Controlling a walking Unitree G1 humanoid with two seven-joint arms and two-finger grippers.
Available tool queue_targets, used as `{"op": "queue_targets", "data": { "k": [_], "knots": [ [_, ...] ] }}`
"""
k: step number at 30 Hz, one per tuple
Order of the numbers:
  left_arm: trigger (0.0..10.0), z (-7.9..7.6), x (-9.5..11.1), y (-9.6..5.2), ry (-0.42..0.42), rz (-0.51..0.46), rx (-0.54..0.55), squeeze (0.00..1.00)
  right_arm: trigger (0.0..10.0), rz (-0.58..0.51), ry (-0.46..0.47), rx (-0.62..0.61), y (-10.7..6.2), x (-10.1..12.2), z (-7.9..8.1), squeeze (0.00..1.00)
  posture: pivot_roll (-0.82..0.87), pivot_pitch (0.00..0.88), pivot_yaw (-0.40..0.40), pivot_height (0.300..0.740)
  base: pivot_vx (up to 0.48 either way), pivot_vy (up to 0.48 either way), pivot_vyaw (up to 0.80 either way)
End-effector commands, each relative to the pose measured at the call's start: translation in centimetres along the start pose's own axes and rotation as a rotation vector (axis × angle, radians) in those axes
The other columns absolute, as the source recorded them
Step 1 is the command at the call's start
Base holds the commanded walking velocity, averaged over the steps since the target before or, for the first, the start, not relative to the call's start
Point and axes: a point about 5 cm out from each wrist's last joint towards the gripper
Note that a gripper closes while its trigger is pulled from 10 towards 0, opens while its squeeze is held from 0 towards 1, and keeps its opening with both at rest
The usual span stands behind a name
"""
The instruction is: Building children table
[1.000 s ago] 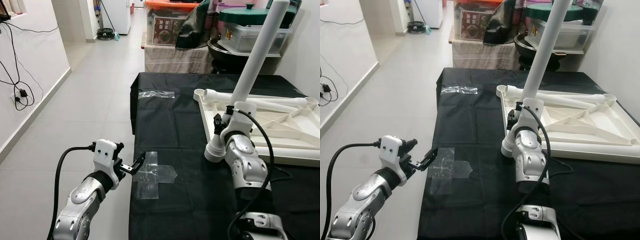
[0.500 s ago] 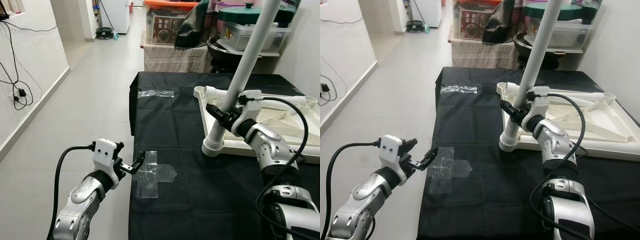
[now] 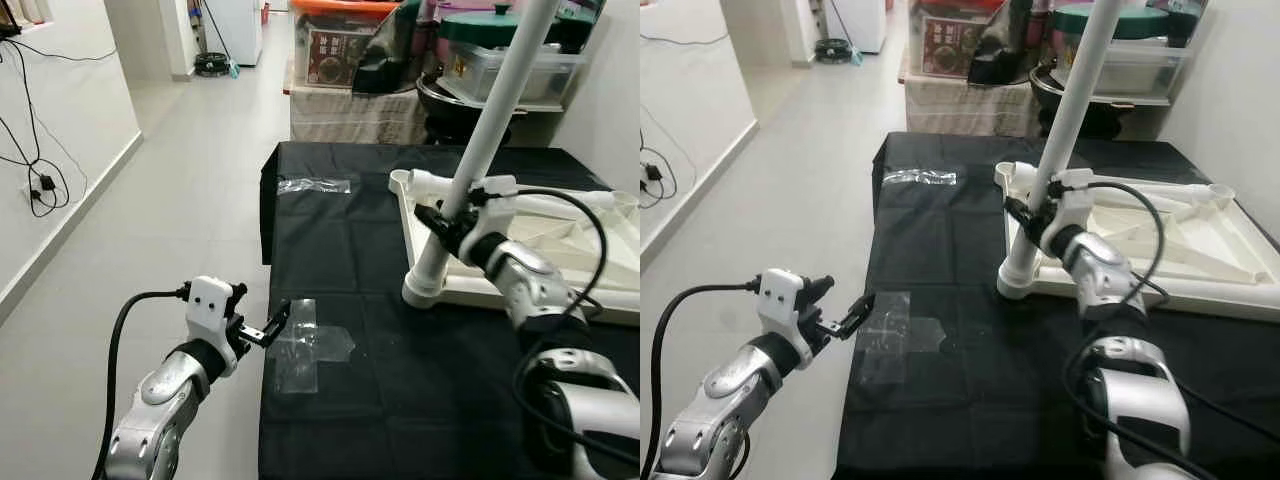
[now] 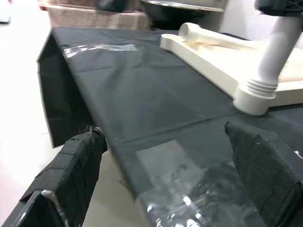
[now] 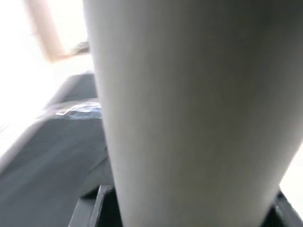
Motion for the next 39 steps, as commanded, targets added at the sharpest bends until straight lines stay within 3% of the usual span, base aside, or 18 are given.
{"op": "queue_targets", "data": {
  "k": [1, 2, 4, 9, 10, 11, 12, 14, 15, 18, 19, 23, 26, 28, 29, 34, 35, 39],
  "knots": [
    [10.0, -0.4, -0.3, 0.2, 0.000, 0.009, -0.011, 0.00, 0.0, 0.006, -0.047, -0.331, -1.7, -2.4, -2.6, 0.00, 0.08, 0.000, -0.069, 0.740, 0.000, 0.000, 0.00],
    [10.0, -0.4, -0.3, 0.2, 0.000, 0.009, -0.011, 0.00, 0.0, 0.006, -0.047, -0.331, -1.7, -2.4, -2.6, 0.00, 0.08, 0.000, -0.069, 0.740, 0.000, 0.000, 0.00],
    [10.0, -0.6, 0.0, 0.3, -0.005, 0.002, -0.020, 0.00, 0.0, -0.025, -0.018, -0.351, -3.2, -3.5, 0.1, 0.00, 0.08, 0.000, -0.072, 0.740, 0.000, 0.000, 0.00],
    [10.0, -0.5, -0.2, 0.2, -0.003, 0.009, -0.024, 0.00, 0.0, -0.016, -0.038, -0.289, -4.0, -3.9, 3.1, 0.00, 0.08, 0.000, -0.073, 0.740, 0.000, 0.000, 0.00],
    [10.0, -0.5, -0.3, 0.2, -0.005, 0.010, -0.027, 0.00, 3.1, -0.013, -0.060, -0.248, -3.7, -3.7, 3.5, 0.00, 0.08, 0.000, -0.074, 0.740, 0.000, 0.000, 0.00],
    [10.0, -0.5, -0.3, 0.2, -0.005, 0.010, -0.027, 0.00, 3.1, -0.013, -0.060, -0.248, -3.7, -3.7, 3.5, 0.00, 0.08, 0.000, -0.074, 0.740, 0.000, 0.000, 0.00],
    [10.0, -0.6, -0.3, 0.2, -0.006, 0.009, -0.029, 0.00, 10.0, 0.008, -0.098, -0.192, -3.3, -3.6, 3.9, 0.00, 0.07, 0.000, -0.079, 0.740, 0.000, 0.000, 0.00],
    [10.0, -0.6, -0.3, 0.2, -0.006, 0.009, -0.029, 0.00, 10.0, 0.008, -0.098, -0.192, -3.3, -3.6, 3.9, 0.00, 0.07, 0.000, -0.079, 0.740, 0.000, 0.000, 0.00],
    [10.0, -0.6, -0.3, 0.2, -0.008, 0.009, -0.030, 0.00, 10.0, -0.025, -0.075, -0.173, -3.2, -3.1, 3.9, 1.00, 0.07, 0.000, -0.079, 0.740, 0.000, 0.000, 0.00],
    [10.0, -0.7, -0.3, 0.2, -0.012, 0.009, -0.029, 0.00, 10.0, -0.023, -0.069, -0.166, -3.2, -2.7, 3.5, 1.00, 0.07, 0.000, -0.081, 0.740, 0.000, 0.000, 0.00],
    [10.0, -0.9, -0.4, 0.2, -0.017, 0.010, -0.030, 0.00, 10.0, -0.023, -0.065, -0.146, -3.0, -2.1, 3.1, 0.00, 0.07, 0.000, -0.081, 0.740, 0.000, 0.000, 0.00],
    [10.0, -1.1, -0.4, 0.1, -0.024, 0.011, -0.033, 0.00, 10.0, -0.029, -0.041, -0.047, -2.7, -0.7, 2.8, 0.00, 0.07, 0.000, -0.073, 0.740, 0.000, 0.000, 0.00],
    [10.0, -0.9, -0.3, 0.1, -0.019, 0.011, -0.041, 0.00, 10.0, 0.100, 0.068, 0.253, -1.6, 0.4, 2.4, 0.00, 0.07, 0.000, -0.073, 0.740, 0.000, 0.000, 0.00],
    [10.0, -0.9, -0.3, 0.1, -0.018, 0.010, -0.042, 0.00, 10.0, 0.124, 0.091, 0.303, -1.6, 0.6, 2.3, 0.00, 0.07, 0.000, -0.073, 0.740, 0.000, 0.000, 0.00],
    [10.0, -0.7, -0.4, 0.1, -0.014, 0.011, -0.041, 0.00, 10.0, 0.147, 0.065, 0.381, -1.3, 1.3, 1.9, 0.00, 0.06, 0.000, -0.070, 0.740, 0.000, 0.000, 0.00],
    [10.0, -0.6, -0.4, 0.3, -0.010, 0.010, -0.041, 0.00, 9.4, 0.196, 0.005, 0.473, -0.7, 1.9, 1.1, 0.00, 0.06, 0.000, -0.071, 0.740, 0.000, 0.000, 0.00],
    [10.0, -0.7, -0.3, 0.3, -0.011, 0.008, -0.041, 0.00, 0.0, 0.212, 0.009, 0.459, -0.6, 1.4, 1.1, 0.00, 0.07, 0.000, -0.076, 0.740, 0.000, 0.000, 0.00],
    [10.0, -0.8, -0.3, 0.3, -0.014, 0.006, -0.040, 0.00, 0.0, 0.216, 0.008, 0.336, -0.3, 0.5, 0.6, 0.00, 0.07, 0.000, -0.076, 0.740, 0.000, 0.000, 0.00]
  ]
}}
Point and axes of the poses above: a point about 5 cm out from each wrist's last joint towards the gripper, its own y axis pointing out of the wrist towards the gripper, its own x axis along the axis of the wrist's last joint, z = x × y, and after that the axes turned 15 degrees about y, right-handed
